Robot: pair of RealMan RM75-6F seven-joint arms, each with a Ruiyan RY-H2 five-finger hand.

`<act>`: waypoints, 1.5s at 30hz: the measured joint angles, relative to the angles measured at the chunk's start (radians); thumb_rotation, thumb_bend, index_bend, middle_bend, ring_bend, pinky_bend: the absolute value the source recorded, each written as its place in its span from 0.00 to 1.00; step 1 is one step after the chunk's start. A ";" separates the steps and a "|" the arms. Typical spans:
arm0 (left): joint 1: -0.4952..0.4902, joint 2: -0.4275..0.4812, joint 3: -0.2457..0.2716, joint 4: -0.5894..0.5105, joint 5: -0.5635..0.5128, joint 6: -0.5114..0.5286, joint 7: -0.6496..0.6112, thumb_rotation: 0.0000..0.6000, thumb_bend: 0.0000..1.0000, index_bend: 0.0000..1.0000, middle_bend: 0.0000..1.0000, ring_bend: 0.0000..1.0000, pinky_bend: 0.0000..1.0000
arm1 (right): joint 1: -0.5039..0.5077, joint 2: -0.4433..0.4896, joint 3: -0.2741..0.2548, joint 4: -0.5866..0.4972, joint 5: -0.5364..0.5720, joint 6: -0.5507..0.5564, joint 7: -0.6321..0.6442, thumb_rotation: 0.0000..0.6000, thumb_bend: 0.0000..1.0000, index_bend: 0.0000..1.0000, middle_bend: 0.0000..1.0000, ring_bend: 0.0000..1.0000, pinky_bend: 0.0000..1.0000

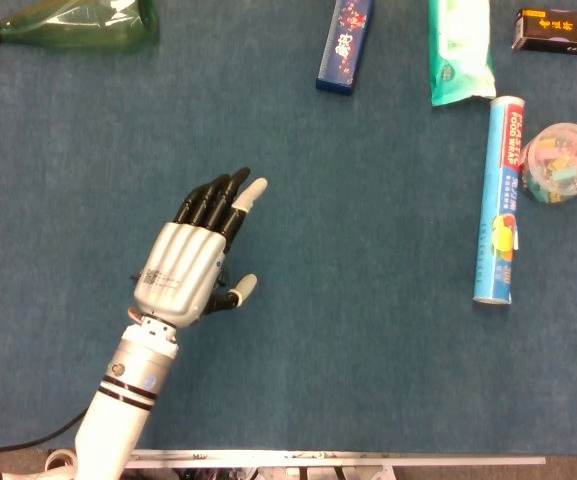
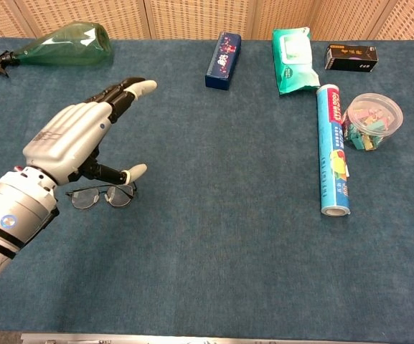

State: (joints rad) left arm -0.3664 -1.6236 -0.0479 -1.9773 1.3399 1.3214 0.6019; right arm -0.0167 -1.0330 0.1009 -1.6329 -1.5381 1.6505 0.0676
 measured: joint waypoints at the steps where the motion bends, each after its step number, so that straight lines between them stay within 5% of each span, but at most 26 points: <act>1: 0.002 0.002 0.001 -0.001 0.000 0.002 -0.004 1.00 0.25 0.01 0.00 0.00 0.09 | 0.000 0.000 0.001 -0.001 0.002 0.000 0.000 1.00 0.03 0.43 0.40 0.30 0.58; 18: 0.021 0.019 0.028 -0.015 0.044 0.015 -0.046 1.00 0.25 0.01 0.00 0.00 0.09 | -0.013 0.011 0.008 -0.007 0.008 0.020 0.038 1.00 0.02 0.43 0.40 0.30 0.58; 45: 0.013 -0.019 0.004 0.057 -0.021 -0.008 -0.051 1.00 0.25 0.01 0.00 0.00 0.09 | -0.027 0.020 0.019 -0.002 0.013 0.042 0.068 1.00 0.02 0.43 0.40 0.30 0.58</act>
State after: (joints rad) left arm -0.3532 -1.6422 -0.0444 -1.9203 1.3189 1.3139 0.5504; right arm -0.0438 -1.0131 0.1198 -1.6352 -1.5254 1.6921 0.1360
